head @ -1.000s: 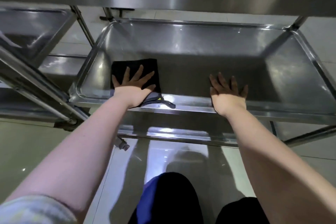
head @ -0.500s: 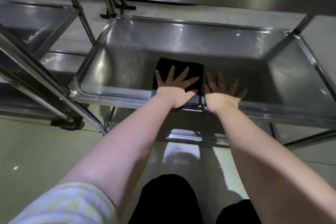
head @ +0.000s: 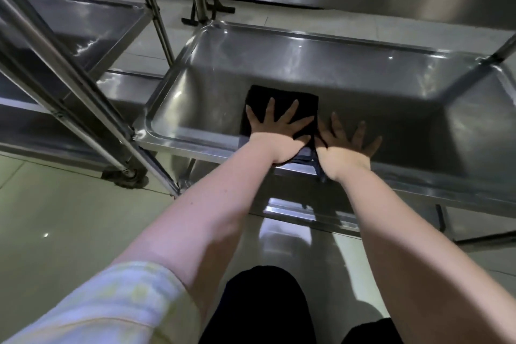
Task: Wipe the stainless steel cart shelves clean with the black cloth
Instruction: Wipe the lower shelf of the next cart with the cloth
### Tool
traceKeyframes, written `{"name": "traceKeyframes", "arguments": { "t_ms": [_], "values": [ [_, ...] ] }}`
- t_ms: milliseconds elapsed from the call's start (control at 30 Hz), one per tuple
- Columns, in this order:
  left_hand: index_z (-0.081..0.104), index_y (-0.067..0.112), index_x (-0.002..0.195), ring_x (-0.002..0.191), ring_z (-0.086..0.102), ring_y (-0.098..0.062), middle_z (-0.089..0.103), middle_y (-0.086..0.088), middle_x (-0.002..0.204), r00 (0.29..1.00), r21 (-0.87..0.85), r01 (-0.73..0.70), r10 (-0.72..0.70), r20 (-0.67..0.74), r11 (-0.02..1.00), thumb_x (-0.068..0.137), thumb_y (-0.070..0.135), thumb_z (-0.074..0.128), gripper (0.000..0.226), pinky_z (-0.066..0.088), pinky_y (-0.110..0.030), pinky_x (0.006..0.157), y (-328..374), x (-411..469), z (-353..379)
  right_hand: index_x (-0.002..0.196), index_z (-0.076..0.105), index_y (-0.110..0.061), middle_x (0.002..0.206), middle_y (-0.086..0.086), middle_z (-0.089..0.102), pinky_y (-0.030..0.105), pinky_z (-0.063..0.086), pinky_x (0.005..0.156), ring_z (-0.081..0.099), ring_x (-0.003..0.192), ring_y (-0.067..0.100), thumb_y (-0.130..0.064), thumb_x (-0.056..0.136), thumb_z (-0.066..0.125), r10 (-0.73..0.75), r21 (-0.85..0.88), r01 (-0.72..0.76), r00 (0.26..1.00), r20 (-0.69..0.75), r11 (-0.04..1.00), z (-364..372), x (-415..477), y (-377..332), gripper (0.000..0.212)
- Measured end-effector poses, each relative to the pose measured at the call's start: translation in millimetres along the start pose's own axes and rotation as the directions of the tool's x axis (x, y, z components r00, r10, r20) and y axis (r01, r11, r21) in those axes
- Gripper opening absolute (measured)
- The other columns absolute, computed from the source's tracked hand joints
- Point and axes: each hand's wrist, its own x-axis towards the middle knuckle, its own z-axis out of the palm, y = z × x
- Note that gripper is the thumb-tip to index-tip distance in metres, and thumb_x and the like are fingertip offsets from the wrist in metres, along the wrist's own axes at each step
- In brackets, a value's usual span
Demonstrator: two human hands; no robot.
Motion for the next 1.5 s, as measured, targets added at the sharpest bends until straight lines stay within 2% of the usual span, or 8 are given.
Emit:
{"name": "traceKeyframes", "arguments": {
  "t_ms": [200, 467, 600, 800, 933, 1100, 1300, 1500],
  "values": [
    [0.004, 0.065, 0.142, 0.148, -0.016, -0.032, -0.012, 0.019, 0.16, 0.997, -0.015, -0.069, 0.069, -0.019, 0.997, 0.09, 0.072, 0.022, 0.055, -0.013, -0.072, 0.106, -30, -9, 2, 0.143, -0.005, -0.062, 0.159, -0.024, -0.014, 0.072, -0.015, 0.106, -0.017, 0.146, 0.04, -0.058, 0.098, 0.015, -0.014, 0.026, 0.014, 1.0, -0.02, 1.0, 1, 4, 8, 0.05],
    [0.002, 0.073, 0.136, 0.148, -0.013, -0.03, -0.013, 0.018, 0.161, 0.968, -0.032, 0.249, -0.25, -0.013, 0.968, 0.091, 0.073, 0.023, 0.049, -0.009, -0.072, 0.107, -169, -44, -5, 0.142, -0.007, -0.063, 0.159, -0.024, -0.014, 0.071, -0.016, 0.106, -0.017, 0.147, 0.039, -0.062, 0.097, 0.012, -0.007, -0.005, 0.007, 1.0, -0.028, 1.0, 6, 7, 7, 0.049],
    [0.003, 0.071, 0.137, 0.148, -0.014, -0.034, -0.014, 0.018, 0.16, 0.965, -0.046, 0.261, -0.262, -0.021, 0.964, 0.092, 0.071, 0.022, 0.05, -0.01, -0.075, 0.104, -148, -42, -5, 0.143, -0.005, -0.063, 0.159, -0.024, -0.013, 0.072, -0.013, 0.106, -0.015, 0.147, 0.04, -0.062, 0.096, 0.013, 0.003, -0.024, -0.004, 0.999, -0.032, 1.0, 4, 8, 6, 0.05],
    [0.001, 0.068, 0.14, 0.146, -0.019, -0.037, -0.017, 0.016, 0.16, 0.996, -0.011, 0.085, -0.086, -0.006, 0.996, 0.092, 0.07, 0.021, 0.052, -0.015, -0.077, 0.099, -68, -28, 1, 0.149, -0.007, -0.052, 0.161, -0.015, -0.018, 0.073, -0.011, 0.105, -0.018, 0.146, 0.038, -0.056, 0.098, 0.016, 0.095, 0.009, -0.095, 0.995, 0.02, 0.995, 0, -1, -33, 0.056],
    [0.001, 0.068, 0.139, 0.146, -0.019, -0.035, -0.016, 0.017, 0.16, 0.996, -0.022, 0.083, -0.083, -0.023, 0.996, 0.091, 0.07, 0.021, 0.052, -0.017, -0.074, 0.099, -63, -24, 2, 0.146, -0.014, -0.053, 0.158, -0.019, -0.024, 0.078, -0.015, 0.098, -0.024, 0.144, 0.04, -0.048, 0.09, 0.049, -0.049, -0.023, 0.051, 0.997, 0.055, 0.998, 3, -8, -67, 0.084],
    [0.003, 0.071, 0.137, 0.148, -0.015, -0.027, -0.01, 0.022, 0.159, 0.999, -0.053, 0.022, -0.024, -0.034, 0.998, 0.086, 0.078, 0.017, 0.054, -0.01, -0.07, 0.109, -89, -45, 3, 0.146, -0.007, -0.058, 0.158, -0.024, -0.017, 0.074, -0.018, 0.102, -0.02, 0.147, 0.033, -0.051, 0.099, 0.016, -0.075, 0.036, 0.075, 0.997, 0.007, 0.997, 8, -6, -61, 0.052],
    [0.007, 0.067, 0.14, 0.15, -0.003, -0.028, -0.005, 0.015, 0.162, 0.969, 0.003, 0.241, -0.241, -0.045, 0.97, 0.091, 0.072, 0.019, 0.051, -0.002, -0.064, 0.113, -190, -89, -3, 0.143, -0.011, -0.061, 0.158, -0.025, -0.016, 0.072, -0.019, 0.103, -0.019, 0.147, 0.033, -0.054, 0.098, 0.013, -0.073, 0.032, 0.074, 0.997, -0.015, 0.997, 13, -4, -61, 0.051],
    [0.002, 0.072, 0.136, 0.149, -0.009, -0.03, -0.01, 0.018, 0.16, 0.986, -0.01, 0.149, -0.149, -0.07, 0.989, 0.091, 0.072, 0.02, 0.048, -0.009, -0.065, 0.112, -191, -68, 3, 0.144, -0.011, -0.059, 0.158, -0.024, -0.017, 0.073, -0.016, 0.104, -0.019, 0.147, 0.035, -0.053, 0.099, 0.011, -0.077, 0.014, 0.078, 0.996, -0.039, 0.997, 15, -6, -60, 0.051]
  ]
}}
